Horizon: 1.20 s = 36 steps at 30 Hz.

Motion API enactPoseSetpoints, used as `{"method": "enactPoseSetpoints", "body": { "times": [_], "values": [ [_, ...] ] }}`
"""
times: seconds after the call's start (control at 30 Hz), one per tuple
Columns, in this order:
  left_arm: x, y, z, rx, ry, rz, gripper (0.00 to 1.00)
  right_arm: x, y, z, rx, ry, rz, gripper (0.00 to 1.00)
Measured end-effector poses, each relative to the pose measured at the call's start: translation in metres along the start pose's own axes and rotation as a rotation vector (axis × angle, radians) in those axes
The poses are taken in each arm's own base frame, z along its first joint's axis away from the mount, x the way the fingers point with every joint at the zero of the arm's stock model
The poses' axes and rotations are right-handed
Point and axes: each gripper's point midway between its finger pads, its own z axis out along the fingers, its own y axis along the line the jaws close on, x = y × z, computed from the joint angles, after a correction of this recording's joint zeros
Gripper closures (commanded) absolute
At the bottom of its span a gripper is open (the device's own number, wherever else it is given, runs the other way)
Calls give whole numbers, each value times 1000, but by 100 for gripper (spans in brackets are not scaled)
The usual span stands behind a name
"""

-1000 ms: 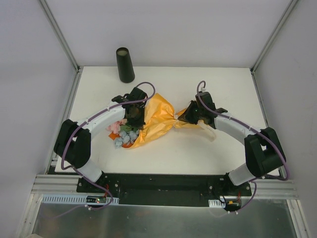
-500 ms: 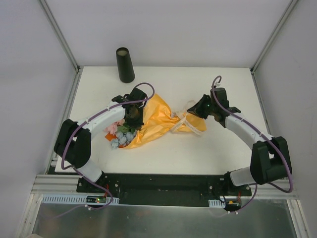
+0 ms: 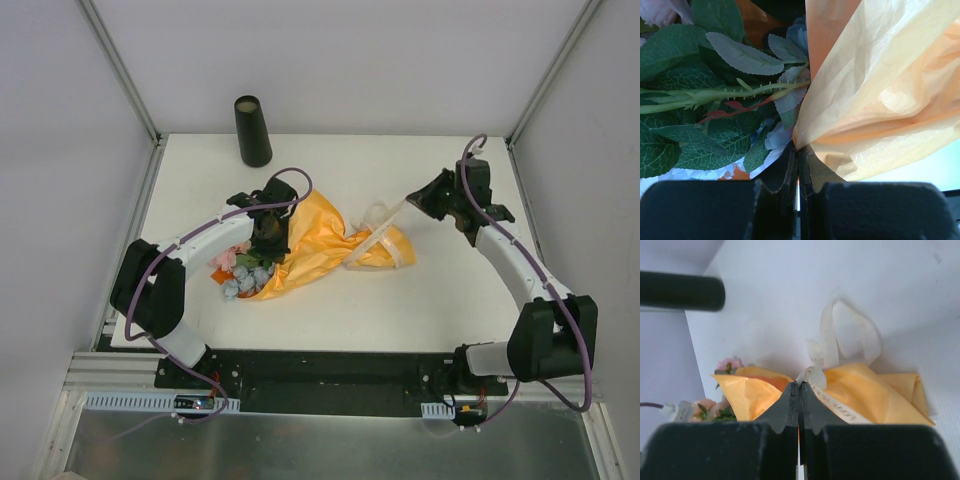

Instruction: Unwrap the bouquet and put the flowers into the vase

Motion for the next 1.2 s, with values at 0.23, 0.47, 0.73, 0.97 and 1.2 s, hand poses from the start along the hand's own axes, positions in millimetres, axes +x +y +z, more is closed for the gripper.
{"method": "enactPoseSetpoints", "body": {
  "times": [0.23,0.47,0.73,0.97,1.2],
  "values": [
    [0,0,0,1,0,0,98,-98,19,-46,35,-297,-50,100],
    [2,-4,-1,23,13,0,97,-207,42,-124,66,-631,-82,100],
    [3,-4,2,21,20,0,96,-315,75,-185,31,-922,-109,100],
    [2,-8,6,29,40,2,96,-384,92,-203,12,-1096,-150,100],
    [1,-10,9,31,48,7,94,-430,109,-223,-11,-1270,-172,100]
  ]
}}
